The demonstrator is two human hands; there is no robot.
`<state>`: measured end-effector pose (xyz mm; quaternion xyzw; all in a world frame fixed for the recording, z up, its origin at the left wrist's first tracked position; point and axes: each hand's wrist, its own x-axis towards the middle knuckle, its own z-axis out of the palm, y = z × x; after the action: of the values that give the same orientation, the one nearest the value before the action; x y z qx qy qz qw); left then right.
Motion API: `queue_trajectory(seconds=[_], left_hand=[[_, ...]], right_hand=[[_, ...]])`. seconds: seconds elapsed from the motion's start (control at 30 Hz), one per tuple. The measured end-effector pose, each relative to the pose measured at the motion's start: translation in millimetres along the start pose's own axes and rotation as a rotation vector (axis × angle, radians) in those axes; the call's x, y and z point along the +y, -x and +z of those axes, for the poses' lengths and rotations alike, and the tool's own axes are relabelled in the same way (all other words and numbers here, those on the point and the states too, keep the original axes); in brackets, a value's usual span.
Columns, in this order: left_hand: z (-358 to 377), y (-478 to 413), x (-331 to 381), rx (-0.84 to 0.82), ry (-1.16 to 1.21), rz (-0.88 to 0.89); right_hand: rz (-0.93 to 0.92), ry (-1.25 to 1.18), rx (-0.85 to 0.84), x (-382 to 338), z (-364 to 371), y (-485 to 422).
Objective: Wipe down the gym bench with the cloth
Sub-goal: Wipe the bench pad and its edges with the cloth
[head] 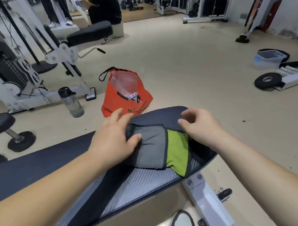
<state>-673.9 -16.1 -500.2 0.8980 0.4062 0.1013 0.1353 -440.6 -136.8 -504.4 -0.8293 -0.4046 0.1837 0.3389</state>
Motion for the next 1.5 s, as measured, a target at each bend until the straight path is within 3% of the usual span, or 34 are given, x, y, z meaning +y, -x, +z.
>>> queue_trajectory(seconds=[0.03,0.13,0.3,0.37,0.47,0.57,0.63,0.7,0.83,0.9,0.97,1.1,1.17,1.27,1.4,1.5], left_hand=[[6,5,4,-0.031,-0.030,0.124],[29,17,18,-0.341,-0.175,0.337],[33,-7,26,-0.451,-0.318,0.509],[36,-33,28,-0.453,-0.353,0.489],[48,-77,44,-0.420,-0.391,0.296],[69,-94,80,-0.371,-0.338,0.111],[81,-81,105,-0.332,-0.328,0.123],[84,-56,121,-0.321,-0.312,0.254],[74,-14,108,-0.318,-0.311,0.673],[71,-26,89,-0.306,-0.294,0.755],[71,-55,79,-0.295,-0.315,0.673],[79,-107,89,-0.295,-0.284,0.235],[85,-101,102,-0.273,-0.279,0.171],[85,-49,120,-0.249,-0.281,0.238],[70,28,98,-0.253,-0.236,0.529],[57,26,54,-0.249,-0.226,0.519]], right_hand=[[0.022,0.002,0.022,4,0,-2],[0.099,-0.001,0.021,14,2,-7],[0.169,-0.031,0.055,21,3,-15],[0.185,-0.037,0.094,24,2,-20],[0.223,-0.041,0.137,31,-1,-24],[0.292,-0.286,0.159,33,-4,-23],[0.365,-0.395,0.204,33,-9,-23],[0.403,-0.406,0.252,36,-13,-27],[0.381,-0.270,0.194,39,-16,-22],[0.347,-0.242,0.183,38,-15,-20],[0.299,-0.214,0.204,36,-15,-21],[0.207,-0.127,0.217,33,-16,-21],[0.172,-0.088,0.220,33,-15,-21],[0.126,-0.045,0.221,33,-13,-22],[0.067,-0.042,0.148,26,-7,-20],[0.003,0.022,0.047,19,1,-15]])
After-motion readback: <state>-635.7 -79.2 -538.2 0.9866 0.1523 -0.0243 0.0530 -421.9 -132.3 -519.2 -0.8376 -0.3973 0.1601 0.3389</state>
